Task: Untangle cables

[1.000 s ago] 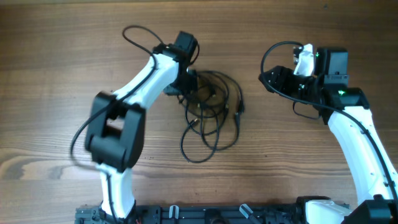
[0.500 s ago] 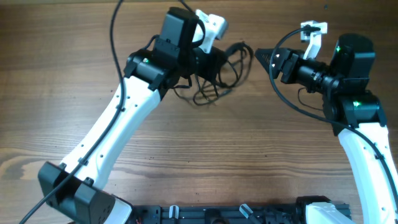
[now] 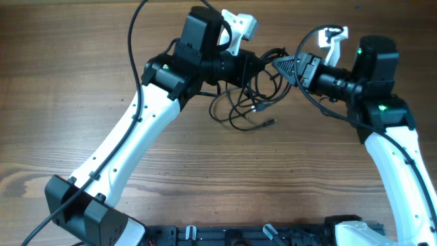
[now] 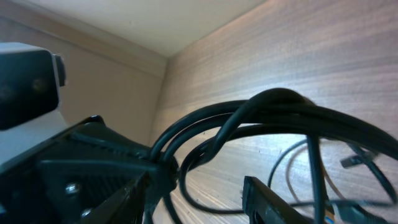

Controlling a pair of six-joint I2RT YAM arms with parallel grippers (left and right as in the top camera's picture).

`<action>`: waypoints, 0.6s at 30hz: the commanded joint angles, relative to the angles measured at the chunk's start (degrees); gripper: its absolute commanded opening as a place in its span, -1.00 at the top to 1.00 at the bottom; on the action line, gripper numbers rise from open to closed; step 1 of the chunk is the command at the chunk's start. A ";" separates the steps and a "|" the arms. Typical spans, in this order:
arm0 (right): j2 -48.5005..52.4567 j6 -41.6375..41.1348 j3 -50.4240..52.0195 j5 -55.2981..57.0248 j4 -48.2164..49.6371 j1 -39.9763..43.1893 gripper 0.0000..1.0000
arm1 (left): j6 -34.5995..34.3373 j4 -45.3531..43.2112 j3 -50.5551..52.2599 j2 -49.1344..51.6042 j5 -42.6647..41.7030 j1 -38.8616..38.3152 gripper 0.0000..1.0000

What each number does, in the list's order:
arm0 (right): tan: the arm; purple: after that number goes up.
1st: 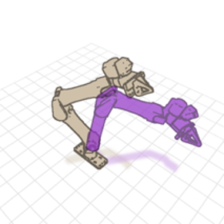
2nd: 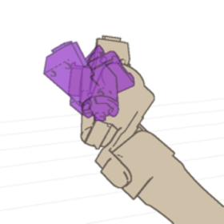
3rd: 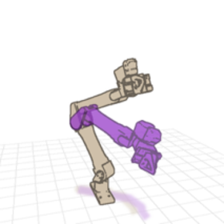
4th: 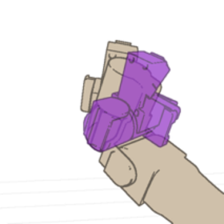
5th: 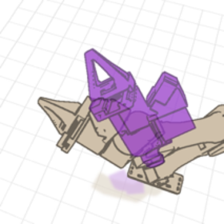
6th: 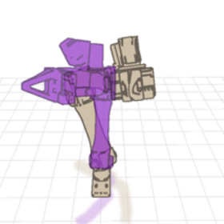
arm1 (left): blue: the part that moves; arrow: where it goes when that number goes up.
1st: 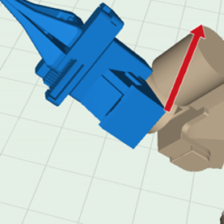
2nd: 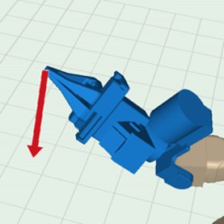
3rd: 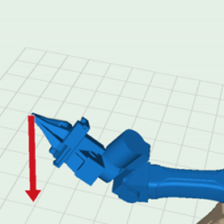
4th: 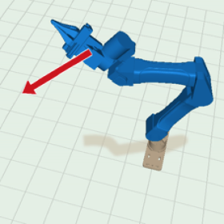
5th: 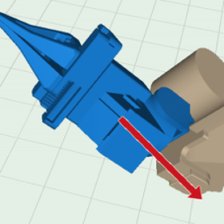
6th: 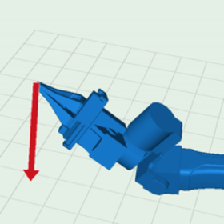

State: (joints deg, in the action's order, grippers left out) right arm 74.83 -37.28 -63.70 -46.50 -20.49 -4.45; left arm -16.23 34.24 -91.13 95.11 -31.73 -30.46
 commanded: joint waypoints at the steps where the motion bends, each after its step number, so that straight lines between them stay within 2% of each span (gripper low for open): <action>1: 1.97 -0.94 -0.68 -0.79 0.76 -0.59 0.00 | -10.67 -0.66 0.00 0.35 -2.40 -0.44 0.92; 8: 4.52 -2.80 -0.68 0.52 3.19 -0.59 0.08 | -20.72 -0.66 0.00 0.35 -5.07 -0.52 0.92; 16: 6.78 -4.35 -0.68 0.52 5.84 -0.61 0.15 | -22.38 -1.31 0.00 0.35 -8.26 -2.64 0.92; 18: 7.39 -5.14 -0.68 0.52 7.17 -0.85 0.27 | -23.28 -2.38 0.00 0.35 -8.35 -3.76 0.92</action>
State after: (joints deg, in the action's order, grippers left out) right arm 80.84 -40.86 -63.70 -46.48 -15.27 -4.84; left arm -37.71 32.82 -91.13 95.22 -35.86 -31.81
